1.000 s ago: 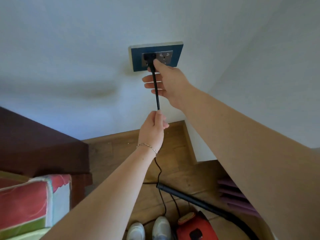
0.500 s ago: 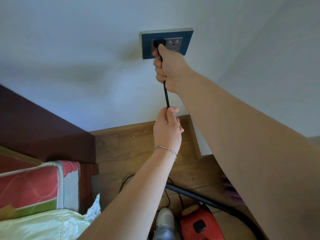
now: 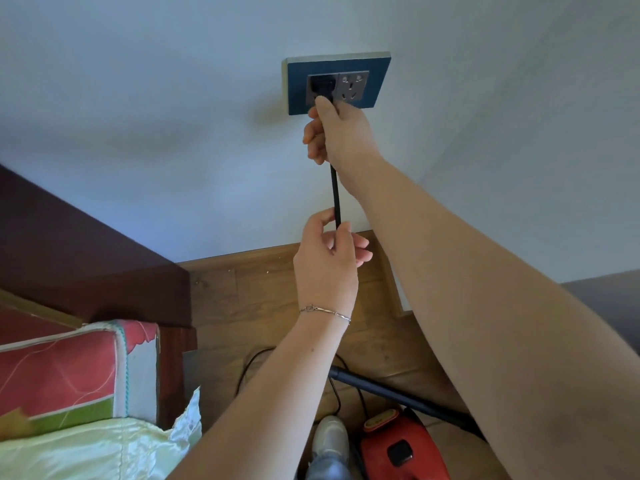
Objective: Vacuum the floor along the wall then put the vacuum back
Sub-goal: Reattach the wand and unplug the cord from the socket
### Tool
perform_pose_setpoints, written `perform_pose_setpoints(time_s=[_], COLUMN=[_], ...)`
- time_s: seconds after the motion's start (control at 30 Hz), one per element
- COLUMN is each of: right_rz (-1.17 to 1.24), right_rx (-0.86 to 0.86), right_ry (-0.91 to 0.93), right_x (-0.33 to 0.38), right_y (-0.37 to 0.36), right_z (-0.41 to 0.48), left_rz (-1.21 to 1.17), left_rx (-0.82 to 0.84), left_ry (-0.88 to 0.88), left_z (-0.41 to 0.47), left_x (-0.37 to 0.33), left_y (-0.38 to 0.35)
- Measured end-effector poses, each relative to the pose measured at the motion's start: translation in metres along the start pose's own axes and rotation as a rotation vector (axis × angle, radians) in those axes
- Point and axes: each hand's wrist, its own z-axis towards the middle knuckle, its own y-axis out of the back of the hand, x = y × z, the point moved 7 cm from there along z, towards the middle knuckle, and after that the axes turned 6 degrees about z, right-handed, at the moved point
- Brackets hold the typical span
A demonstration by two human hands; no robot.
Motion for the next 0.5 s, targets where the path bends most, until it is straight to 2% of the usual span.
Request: perform_pose_setpoints(time_s=[0.13, 0.27, 0.5], right_rz=[0.109, 0.055, 0.205], right_rx=[-0.014, 0.02, 0.053], right_ry=[-0.066, -0.158, -0.178], right_x=[-0.006, -0.051, -0.071], right_y=[-0.001, 0.001, 0.026], right_z=[-0.004, -0.033, -0.064], left_rz=[0.048, 0.167, 0.236], left_rx=[-0.004, 0.073, 0.116], left_ry=[-0.025, 0.022, 0.001], left_z=[-0.002, -0.031, -0.053], left_x=[0.001, 0.03, 0.057], left_y=[-0.001, -0.001, 0.009])
